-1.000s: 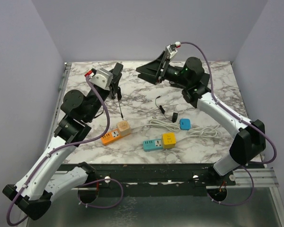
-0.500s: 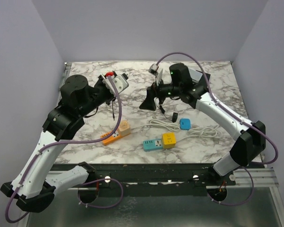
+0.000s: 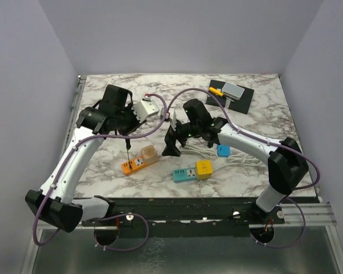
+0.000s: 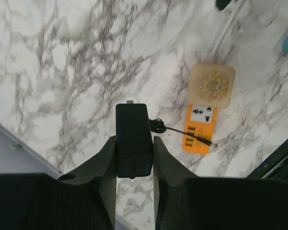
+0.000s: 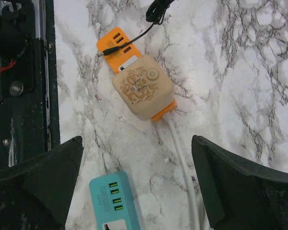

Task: Insert the plug
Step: Adjust the socket at the center of the board.

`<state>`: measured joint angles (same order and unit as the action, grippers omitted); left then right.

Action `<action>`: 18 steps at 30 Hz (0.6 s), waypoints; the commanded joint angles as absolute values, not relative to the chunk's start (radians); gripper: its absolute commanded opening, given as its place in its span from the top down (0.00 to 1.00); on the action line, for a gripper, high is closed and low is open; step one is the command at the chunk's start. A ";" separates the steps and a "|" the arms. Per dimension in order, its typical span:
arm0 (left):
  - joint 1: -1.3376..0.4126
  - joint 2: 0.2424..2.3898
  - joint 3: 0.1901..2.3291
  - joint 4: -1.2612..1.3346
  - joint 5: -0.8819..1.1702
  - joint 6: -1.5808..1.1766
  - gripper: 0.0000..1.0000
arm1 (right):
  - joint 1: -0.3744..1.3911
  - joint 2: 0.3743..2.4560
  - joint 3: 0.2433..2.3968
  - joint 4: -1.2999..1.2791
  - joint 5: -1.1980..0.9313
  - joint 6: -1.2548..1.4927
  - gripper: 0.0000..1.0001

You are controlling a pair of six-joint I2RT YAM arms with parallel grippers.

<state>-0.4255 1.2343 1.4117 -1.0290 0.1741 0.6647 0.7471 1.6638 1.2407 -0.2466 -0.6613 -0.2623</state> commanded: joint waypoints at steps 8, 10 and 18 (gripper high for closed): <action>0.032 1.357 1.581 -1.429 0.266 1.082 1.00 | 0.836 1.785 1.277 -0.074 -0.645 -0.343 0.00; 0.036 1.314 1.525 -1.429 0.286 1.125 1.00 | 0.846 1.816 1.303 -0.088 -0.656 -0.359 0.00; 0.006 1.276 1.331 -1.430 0.444 1.137 1.00 | 0.904 1.905 1.354 -0.091 -0.619 -0.409 0.00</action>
